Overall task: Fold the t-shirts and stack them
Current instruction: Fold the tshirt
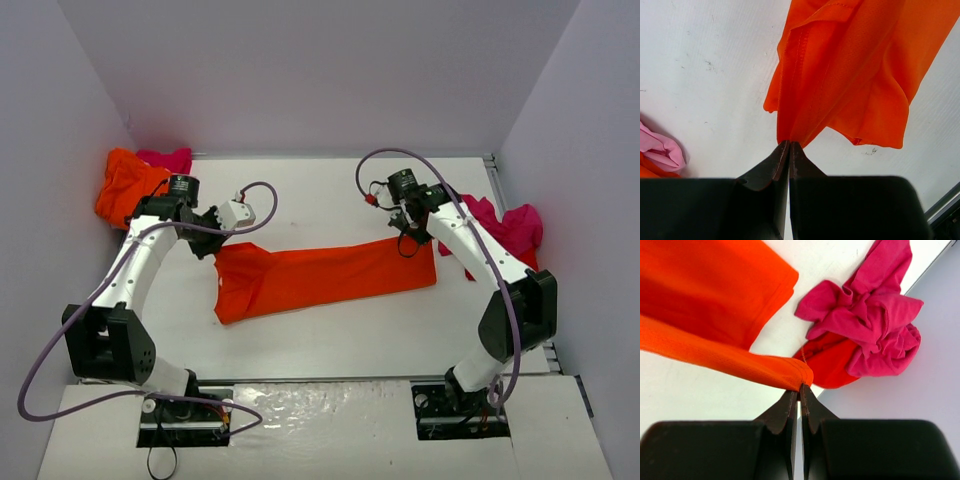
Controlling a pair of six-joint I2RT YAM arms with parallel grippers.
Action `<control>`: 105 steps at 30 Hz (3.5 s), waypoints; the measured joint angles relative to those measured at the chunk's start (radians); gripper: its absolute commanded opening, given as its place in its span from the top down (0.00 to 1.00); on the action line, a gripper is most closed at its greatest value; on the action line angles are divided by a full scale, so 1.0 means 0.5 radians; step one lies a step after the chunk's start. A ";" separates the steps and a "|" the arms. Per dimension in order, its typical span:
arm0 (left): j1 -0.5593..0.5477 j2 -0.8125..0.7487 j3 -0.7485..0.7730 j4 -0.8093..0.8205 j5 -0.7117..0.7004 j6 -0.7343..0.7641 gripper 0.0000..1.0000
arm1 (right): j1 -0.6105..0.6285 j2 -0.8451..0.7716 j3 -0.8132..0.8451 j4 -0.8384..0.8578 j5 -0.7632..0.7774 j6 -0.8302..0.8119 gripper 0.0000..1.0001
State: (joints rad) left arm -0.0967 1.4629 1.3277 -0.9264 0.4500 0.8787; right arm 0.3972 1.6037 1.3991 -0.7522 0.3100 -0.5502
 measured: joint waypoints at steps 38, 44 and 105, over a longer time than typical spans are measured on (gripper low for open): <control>0.000 0.223 0.000 0.292 -0.079 -0.044 1.00 | -0.153 0.923 0.397 -0.009 0.069 0.182 0.66; 0.000 0.295 0.000 0.463 -0.164 -0.131 0.93 | -0.164 1.017 0.486 0.042 0.157 0.239 0.48; -0.330 0.638 -0.406 0.175 0.094 -0.289 1.00 | 0.096 1.343 0.626 0.141 0.147 0.174 1.00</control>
State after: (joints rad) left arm -0.2618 1.7821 1.1247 -0.8391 0.4970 0.7341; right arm 0.4450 2.2751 1.7120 -0.6815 0.3837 -0.4633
